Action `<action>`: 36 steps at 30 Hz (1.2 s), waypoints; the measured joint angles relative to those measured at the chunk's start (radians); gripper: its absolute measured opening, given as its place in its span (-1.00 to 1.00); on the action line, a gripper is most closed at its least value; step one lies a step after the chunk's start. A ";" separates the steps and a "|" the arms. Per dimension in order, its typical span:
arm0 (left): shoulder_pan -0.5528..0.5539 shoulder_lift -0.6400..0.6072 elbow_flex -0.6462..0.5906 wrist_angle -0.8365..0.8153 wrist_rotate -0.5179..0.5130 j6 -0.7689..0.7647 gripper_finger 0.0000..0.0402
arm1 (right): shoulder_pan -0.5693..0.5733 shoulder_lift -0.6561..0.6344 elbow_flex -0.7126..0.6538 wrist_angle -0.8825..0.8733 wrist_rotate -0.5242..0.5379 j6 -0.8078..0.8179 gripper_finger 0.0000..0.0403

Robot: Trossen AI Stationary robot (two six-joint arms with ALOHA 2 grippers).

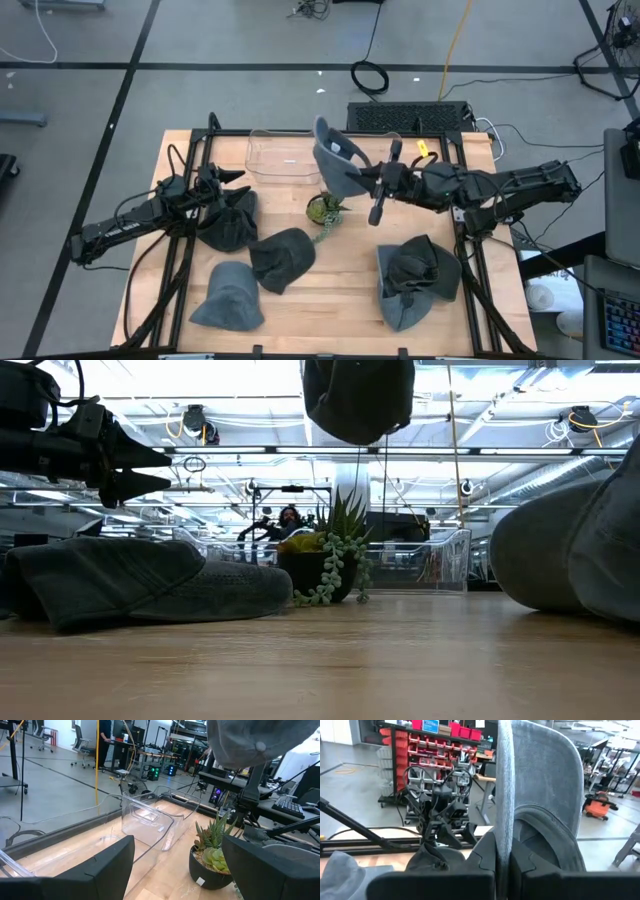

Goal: Pick & Place hat
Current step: Put the top gray cap into the left transparent bin

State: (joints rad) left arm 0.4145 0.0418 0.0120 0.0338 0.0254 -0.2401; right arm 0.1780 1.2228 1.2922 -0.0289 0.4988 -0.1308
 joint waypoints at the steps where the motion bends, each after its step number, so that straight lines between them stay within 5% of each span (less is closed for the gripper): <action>1: 0.000 0.000 0.000 0.000 0.000 0.000 0.52 | 0.000 0.000 0.000 0.003 0.001 -0.009 -1.00; 16: 0.000 0.000 0.004 0.091 0.048 -0.112 0.52 | -0.041 0.000 0.000 0.003 0.020 0.017 -1.00; 23: 0.000 0.025 0.110 0.096 0.084 -0.172 0.52 | -0.041 0.008 0.001 0.080 -0.032 0.003 -1.00; 36: 0.000 0.375 0.431 0.096 0.080 -0.223 0.52 | -0.048 0.024 0.001 0.305 -0.112 -0.153 -1.00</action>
State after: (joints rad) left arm 0.4149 0.4163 0.4426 0.1295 0.1051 -0.4629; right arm 0.1298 1.2472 1.2934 0.2756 0.3872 -0.2837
